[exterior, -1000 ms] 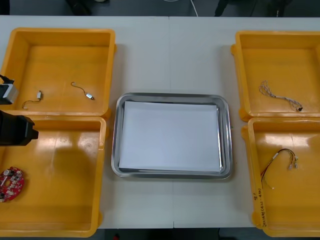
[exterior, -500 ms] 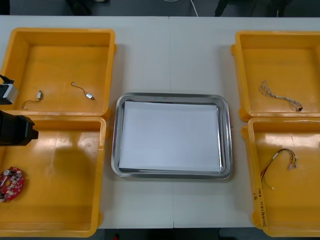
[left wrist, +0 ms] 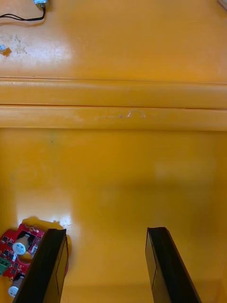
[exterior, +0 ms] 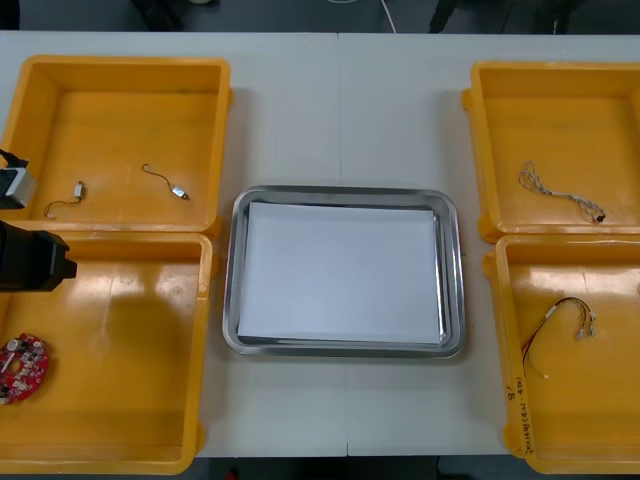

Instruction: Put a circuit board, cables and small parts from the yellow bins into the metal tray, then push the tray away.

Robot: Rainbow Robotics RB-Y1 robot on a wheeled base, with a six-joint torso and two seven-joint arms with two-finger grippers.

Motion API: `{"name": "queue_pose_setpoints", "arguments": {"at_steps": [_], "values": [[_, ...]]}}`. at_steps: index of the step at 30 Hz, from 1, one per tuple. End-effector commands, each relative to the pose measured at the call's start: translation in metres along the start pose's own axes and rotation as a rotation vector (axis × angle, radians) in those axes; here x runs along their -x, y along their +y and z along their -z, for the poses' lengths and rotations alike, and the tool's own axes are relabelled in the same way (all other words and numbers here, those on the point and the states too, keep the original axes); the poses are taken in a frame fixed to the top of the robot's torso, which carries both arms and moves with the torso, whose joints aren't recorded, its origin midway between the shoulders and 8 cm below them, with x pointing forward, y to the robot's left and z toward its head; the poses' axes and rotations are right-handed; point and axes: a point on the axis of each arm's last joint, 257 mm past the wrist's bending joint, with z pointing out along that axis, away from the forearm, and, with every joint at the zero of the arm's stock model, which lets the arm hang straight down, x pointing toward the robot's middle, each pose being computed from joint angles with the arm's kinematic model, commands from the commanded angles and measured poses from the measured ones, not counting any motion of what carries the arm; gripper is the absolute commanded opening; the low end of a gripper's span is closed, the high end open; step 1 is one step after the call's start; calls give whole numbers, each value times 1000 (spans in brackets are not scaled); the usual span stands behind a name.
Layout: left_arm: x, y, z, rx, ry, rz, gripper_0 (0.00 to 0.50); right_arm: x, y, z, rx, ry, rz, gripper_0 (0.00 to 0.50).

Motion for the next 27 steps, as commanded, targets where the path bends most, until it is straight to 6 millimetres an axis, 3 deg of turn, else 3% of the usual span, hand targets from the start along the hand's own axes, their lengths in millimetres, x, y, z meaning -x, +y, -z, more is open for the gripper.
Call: {"name": "queue_pose_setpoints", "arguments": {"at_steps": [1,7,8,10,19,27], "values": [[15,8,13,36,-28,-125,480,-2,4,2,-5,-1,67,500],[15,8,13,36,-28,-125,479,-2,4,2,-5,-1,67,500],[-10,1,-7,0,37,-95,479,-2,4,2,-5,-1,67,500],[-12,-1,-10,-14,46,-86,478,-5,4,0,-2,8,62,500],[-1,-2,-6,-16,25,-98,498,-10,10,-4,23,16,60,500],[-3,3,-2,-12,33,-214,500,-33,22,-19,72,57,36,500]]}}
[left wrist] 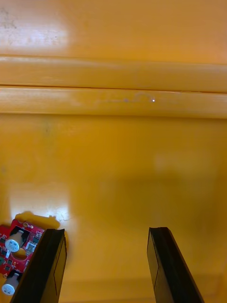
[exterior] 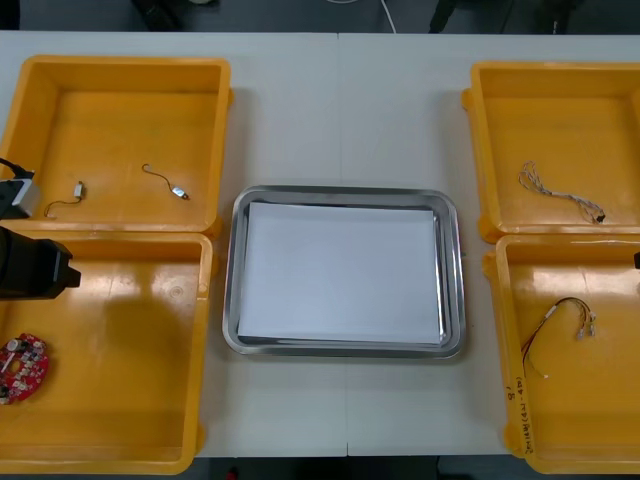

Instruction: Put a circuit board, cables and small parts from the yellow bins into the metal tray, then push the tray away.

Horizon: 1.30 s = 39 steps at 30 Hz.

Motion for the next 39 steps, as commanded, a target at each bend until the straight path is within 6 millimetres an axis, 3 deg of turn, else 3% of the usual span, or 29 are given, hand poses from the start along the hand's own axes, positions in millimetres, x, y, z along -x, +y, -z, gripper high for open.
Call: {"name": "queue_pose_setpoints", "arguments": {"at_steps": [1,6,14,27,39], "values": [[7,4,9,10,-9,-230,500,-21,17,-13,51,30,47,500],[-3,9,11,4,19,-318,500,-34,25,-25,81,42,31,500],[-25,9,15,-43,85,-419,500,-40,30,-45,86,8,45,500],[-18,29,25,-5,70,-682,500,-51,27,-68,47,-12,107,500],[-19,28,15,-47,37,-837,500,-54,25,-86,28,-25,133,500]]}}
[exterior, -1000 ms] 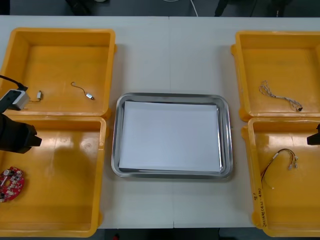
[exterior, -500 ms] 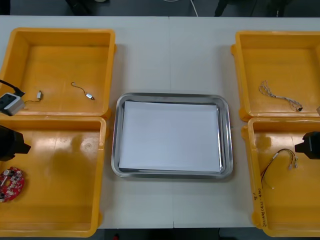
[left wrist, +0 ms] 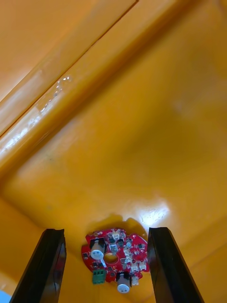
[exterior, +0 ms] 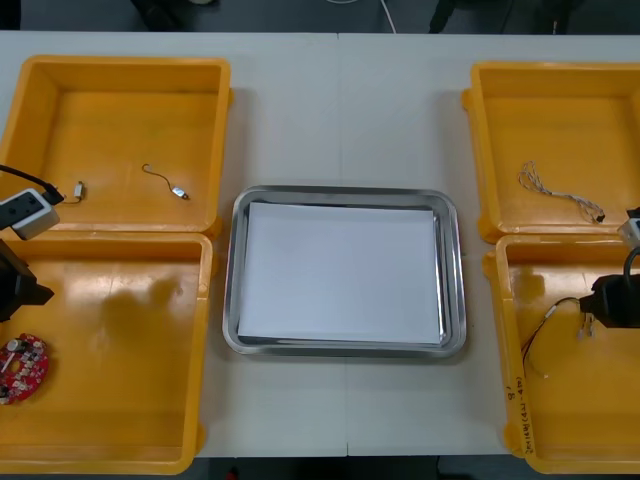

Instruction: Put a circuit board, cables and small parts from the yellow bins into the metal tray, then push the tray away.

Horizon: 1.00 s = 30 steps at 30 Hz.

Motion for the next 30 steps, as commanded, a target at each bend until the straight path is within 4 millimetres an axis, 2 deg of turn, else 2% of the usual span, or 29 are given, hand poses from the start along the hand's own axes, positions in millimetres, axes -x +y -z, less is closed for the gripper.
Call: {"name": "queue_pose_setpoints", "arguments": {"at_steps": [1,11,19,30], "values": [[-18,3,-3,-19,38,-90,500,-10,3,-11,-2,10,68,500],[-29,23,-15,-21,44,-282,500,-14,0,-21,-26,-5,94,500],[-36,24,-26,-3,63,-440,500,-21,-3,-32,-60,-22,110,500],[-54,28,-32,7,97,-588,500,-30,4,-40,-52,-21,82,500]]}}
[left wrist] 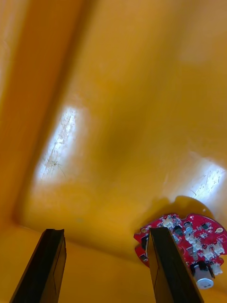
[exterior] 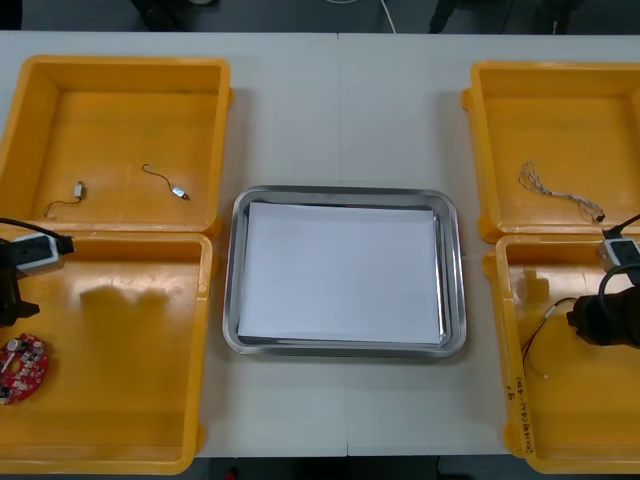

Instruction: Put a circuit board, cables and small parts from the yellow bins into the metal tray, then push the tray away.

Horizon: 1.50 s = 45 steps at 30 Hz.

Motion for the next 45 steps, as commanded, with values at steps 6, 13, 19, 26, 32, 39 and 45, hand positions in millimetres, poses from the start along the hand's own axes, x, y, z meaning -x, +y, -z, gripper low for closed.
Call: {"name": "queue_pose_setpoints", "arguments": {"at_steps": [6,13,19,26,32,39,45], "values": [[-29,-7,-4,0,42,-239,500,-17,7,-9,4,4,-6,500],[-40,-13,-8,5,51,-296,500,-21,7,-10,9,0,-10,498],[-46,-14,-14,19,50,-351,500,-23,7,-11,10,1,-10,261],[-55,-18,-19,23,58,-388,500,-24,8,-12,15,-9,-11,31],[-68,-18,-22,32,81,-419,500,-21,8,-11,18,-17,-19,0],[-75,-20,-24,25,96,-429,500,-11,4,-2,17,-35,-23,0],[-78,-26,-27,11,100,-432,500,-4,-1,14,9,-11,-27,0]]}}
